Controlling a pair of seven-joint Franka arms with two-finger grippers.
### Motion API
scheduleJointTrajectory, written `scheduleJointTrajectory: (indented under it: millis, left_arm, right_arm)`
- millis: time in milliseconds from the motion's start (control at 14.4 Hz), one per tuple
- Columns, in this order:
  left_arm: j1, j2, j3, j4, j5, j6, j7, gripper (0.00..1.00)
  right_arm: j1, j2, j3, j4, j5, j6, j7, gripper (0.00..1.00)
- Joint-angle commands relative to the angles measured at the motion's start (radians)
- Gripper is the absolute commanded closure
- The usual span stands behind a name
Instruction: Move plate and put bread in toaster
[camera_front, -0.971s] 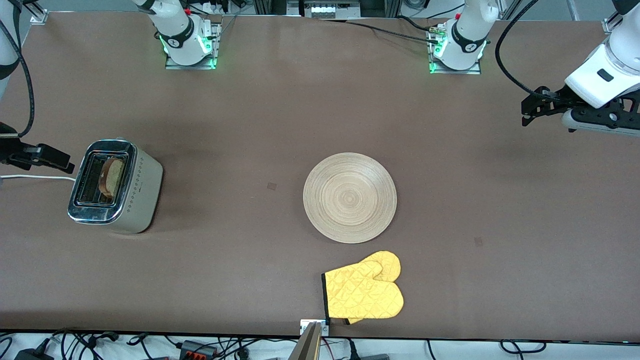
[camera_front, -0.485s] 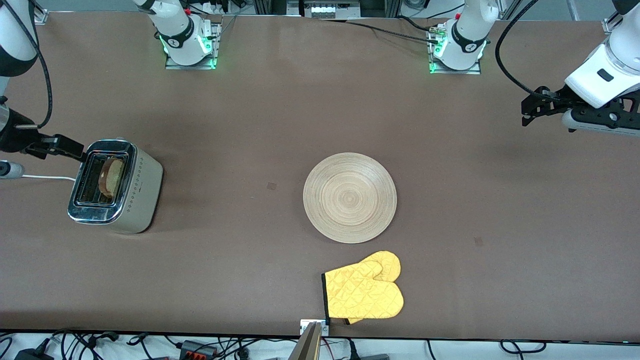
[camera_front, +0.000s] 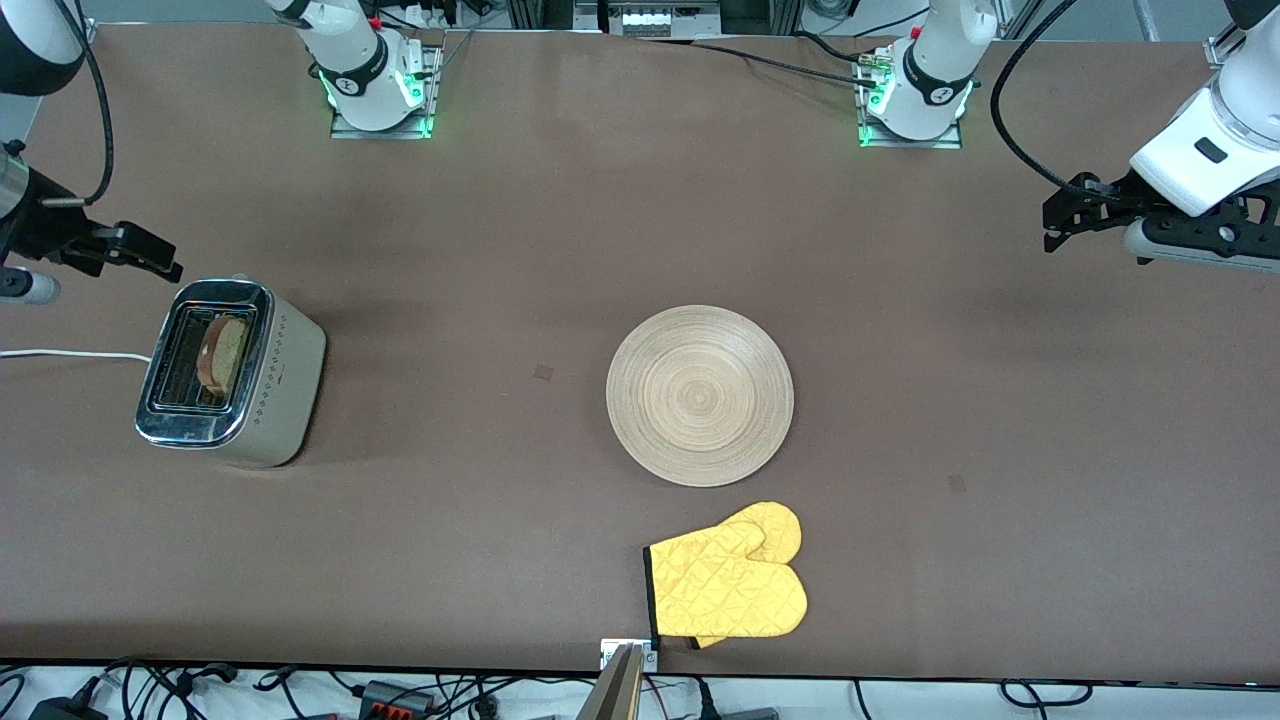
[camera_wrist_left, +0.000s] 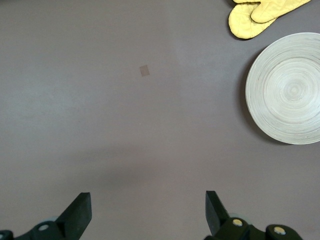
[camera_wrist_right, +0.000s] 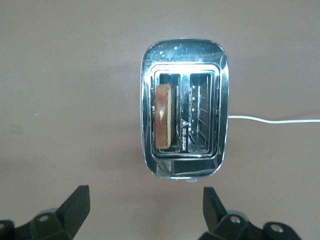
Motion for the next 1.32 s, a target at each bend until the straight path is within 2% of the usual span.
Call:
scheduleJointTrajectory:
  millis: [0, 1248]
  left_arm:
    - [-0.002, 0.013, -0.003, 0.032, 0.021, -0.022, -0.009, 0.00]
    - [-0.002, 0.015, -0.003, 0.032, 0.021, -0.022, -0.009, 0.00]
  right_arm:
    - [-0.013, -0.038, 0.014, -0.029, -0.011, -0.005, -0.002, 0.00]
    - [-0.010, -0.052, 0.017, -0.007, -0.002, -0.054, -0.004, 0.00]
